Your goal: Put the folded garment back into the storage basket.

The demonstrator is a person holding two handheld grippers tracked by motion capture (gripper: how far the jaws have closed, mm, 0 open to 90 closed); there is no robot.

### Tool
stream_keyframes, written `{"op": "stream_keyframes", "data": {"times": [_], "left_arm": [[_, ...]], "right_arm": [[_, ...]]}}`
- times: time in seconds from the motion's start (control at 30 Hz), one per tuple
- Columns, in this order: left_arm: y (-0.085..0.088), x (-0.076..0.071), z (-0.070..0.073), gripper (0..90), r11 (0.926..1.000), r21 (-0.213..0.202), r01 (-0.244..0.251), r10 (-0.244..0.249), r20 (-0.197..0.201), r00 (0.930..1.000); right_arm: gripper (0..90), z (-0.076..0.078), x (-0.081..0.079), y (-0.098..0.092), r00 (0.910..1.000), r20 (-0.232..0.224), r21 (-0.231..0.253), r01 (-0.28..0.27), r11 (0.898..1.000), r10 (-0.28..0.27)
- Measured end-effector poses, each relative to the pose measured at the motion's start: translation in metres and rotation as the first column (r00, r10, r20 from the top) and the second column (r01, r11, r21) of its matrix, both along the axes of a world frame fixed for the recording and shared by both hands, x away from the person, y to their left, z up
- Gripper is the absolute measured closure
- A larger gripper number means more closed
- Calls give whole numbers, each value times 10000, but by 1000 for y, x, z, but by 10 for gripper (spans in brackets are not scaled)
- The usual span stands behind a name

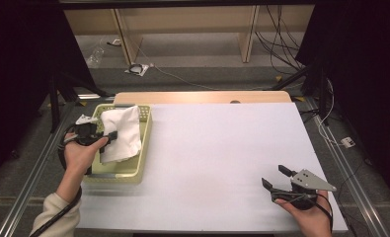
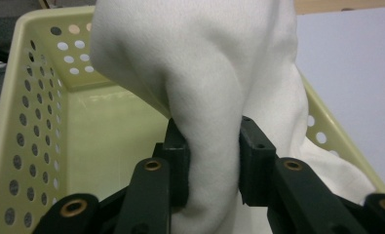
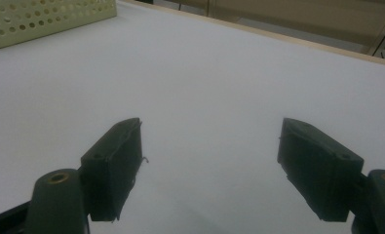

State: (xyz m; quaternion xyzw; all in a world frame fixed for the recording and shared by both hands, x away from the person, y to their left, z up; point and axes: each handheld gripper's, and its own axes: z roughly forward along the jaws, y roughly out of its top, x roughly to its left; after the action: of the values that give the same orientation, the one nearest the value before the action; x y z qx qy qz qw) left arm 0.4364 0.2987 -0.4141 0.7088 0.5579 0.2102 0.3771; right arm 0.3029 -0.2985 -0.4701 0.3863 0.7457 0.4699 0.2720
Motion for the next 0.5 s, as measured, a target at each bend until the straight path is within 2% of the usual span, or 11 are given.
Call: {"op": "stream_keyframes", "data": {"times": [0.23,0.5], "left_arm": [[-1,8,-9,694,9996,261,108,-89,-727,9973],[-5,14,-13,692,9984,515,242,-183,-1119,9935]], "right_arm": [[253,-1,1,0,10000,-3,42,-18,10000,18],[253,0,1,0,10000,2,48,-15,10000,15]]}}
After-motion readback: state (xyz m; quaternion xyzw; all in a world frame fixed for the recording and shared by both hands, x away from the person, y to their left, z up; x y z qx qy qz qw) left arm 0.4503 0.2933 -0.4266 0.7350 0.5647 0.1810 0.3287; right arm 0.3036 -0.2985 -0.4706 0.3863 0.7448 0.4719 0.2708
